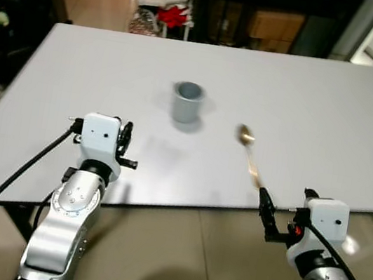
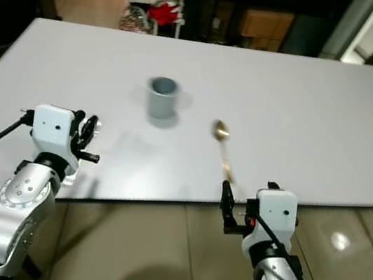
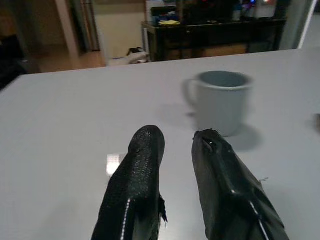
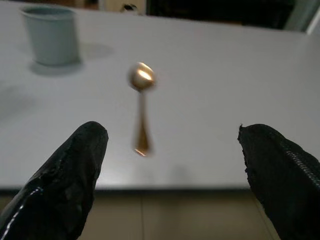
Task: Setting the table
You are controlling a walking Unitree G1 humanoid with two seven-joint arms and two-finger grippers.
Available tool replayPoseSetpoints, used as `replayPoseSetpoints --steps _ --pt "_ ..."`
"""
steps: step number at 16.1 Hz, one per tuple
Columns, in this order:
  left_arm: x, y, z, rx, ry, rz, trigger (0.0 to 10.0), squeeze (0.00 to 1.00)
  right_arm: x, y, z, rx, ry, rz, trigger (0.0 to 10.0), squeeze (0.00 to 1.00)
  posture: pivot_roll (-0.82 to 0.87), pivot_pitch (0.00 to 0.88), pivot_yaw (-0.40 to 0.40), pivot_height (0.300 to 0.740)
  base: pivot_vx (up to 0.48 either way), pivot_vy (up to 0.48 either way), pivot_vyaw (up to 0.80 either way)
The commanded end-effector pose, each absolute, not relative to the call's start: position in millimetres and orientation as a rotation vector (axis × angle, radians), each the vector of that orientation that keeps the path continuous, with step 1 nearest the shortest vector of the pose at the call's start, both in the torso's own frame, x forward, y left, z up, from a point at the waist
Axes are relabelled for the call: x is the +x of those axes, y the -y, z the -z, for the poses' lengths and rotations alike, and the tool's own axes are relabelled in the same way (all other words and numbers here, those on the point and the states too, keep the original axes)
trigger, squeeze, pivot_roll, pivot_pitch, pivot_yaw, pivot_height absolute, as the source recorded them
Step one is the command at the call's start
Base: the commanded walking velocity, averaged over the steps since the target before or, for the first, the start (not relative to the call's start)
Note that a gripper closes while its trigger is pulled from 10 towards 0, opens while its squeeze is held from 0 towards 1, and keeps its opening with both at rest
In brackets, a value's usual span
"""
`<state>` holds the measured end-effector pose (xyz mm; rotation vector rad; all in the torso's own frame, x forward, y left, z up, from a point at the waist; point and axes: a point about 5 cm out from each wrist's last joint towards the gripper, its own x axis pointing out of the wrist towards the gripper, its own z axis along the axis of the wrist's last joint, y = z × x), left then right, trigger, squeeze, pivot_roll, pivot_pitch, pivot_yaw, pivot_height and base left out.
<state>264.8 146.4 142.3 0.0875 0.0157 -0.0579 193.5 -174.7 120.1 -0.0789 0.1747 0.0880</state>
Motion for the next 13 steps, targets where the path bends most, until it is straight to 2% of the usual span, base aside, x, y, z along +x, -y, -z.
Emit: replayPoseSetpoints --steps 1,2,5,10,13 --pt "266 -146 -144 0.097 -0.008 0.06 10.0 0.0 194 175 -120 -0.057 -0.176 -0.092 10.0 0.0 -0.01 0.0 -0.012 0.74 0.0 -0.48 0.0" --pt "266 -149 -143 0.116 -0.016 0.056 10.0 0.0 193 172 -118 0.022 -0.19 -0.087 10.0 0.0 -0.01 0.0 -0.01 0.74 0.0 -0.48 0.0" --pt "264 -153 -141 0.132 -0.037 0.058 10.0 0.0 191 169 -118 0.019 -0.197 -0.129 10.0 0.0 -0.01 0.0 -0.004 0.74 0.0 0.0 0.15" --pt "251 -152 -130 0.13 -0.107 0.083 10.0 0.0 187 163 -113 -0.006 -0.21 -0.199 10.0 0.0 -0.01 0.0 -0.005 0.74 0.0 0.0 0.8" --pt "251 -150 -128 0.064 -0.128 0.108 10.0 0.0 185 161 -119 0.018 -0.185 -0.198 10.0 0.0 -0.01 0.0 0.007 0.74 0.0 0.0 0.8"
